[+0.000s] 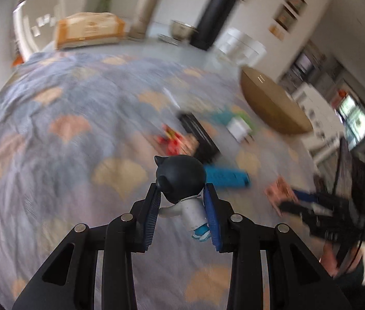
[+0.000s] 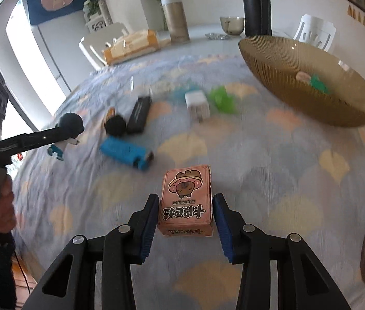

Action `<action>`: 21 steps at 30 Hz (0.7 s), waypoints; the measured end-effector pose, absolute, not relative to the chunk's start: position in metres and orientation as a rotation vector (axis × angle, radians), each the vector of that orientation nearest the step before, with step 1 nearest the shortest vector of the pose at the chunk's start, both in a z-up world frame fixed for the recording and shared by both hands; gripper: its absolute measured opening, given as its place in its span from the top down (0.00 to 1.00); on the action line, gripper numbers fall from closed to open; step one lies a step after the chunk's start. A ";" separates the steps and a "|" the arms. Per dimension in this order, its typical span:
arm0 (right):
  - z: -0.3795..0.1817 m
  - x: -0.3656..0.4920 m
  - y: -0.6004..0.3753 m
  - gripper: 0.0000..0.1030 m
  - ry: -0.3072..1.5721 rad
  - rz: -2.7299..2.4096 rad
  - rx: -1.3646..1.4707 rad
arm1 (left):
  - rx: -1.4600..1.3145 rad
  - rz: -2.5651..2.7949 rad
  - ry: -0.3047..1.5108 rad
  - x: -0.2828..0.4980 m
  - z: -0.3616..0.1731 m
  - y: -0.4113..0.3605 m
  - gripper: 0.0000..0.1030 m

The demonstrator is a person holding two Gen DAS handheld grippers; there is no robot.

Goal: Organize rigid objects
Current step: 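Grasp the cartoon figure with the left tool while the right tool grasps the pink snack box, then carry the cartoon figure and pink snack box in both tools over the bowl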

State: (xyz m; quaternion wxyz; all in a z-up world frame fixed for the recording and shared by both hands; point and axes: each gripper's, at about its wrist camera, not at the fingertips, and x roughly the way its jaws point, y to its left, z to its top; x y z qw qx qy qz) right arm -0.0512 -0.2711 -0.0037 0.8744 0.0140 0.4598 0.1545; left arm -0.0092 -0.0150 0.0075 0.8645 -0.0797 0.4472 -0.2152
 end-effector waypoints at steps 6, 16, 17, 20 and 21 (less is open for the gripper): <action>-0.010 -0.054 -0.266 0.49 0.966 0.320 0.022 | -0.054 -0.448 0.969 -0.024 -0.011 -0.034 0.54; -0.012 -0.060 -0.245 0.61 0.924 0.229 -0.123 | 0.124 -0.347 0.944 -0.025 -0.012 -0.064 0.60; -0.012 -0.061 -0.242 0.61 0.924 0.242 -0.123 | 0.139 -0.340 0.938 -0.026 -0.010 -0.067 0.62; -0.009 -0.063 -0.238 0.61 0.916 0.255 -0.135 | 0.134 -0.332 0.902 -0.027 0.004 -0.066 0.66; -0.004 -0.064 -0.238 0.61 0.904 0.266 -0.132 | 0.132 -0.333 0.884 -0.027 0.014 -0.066 0.66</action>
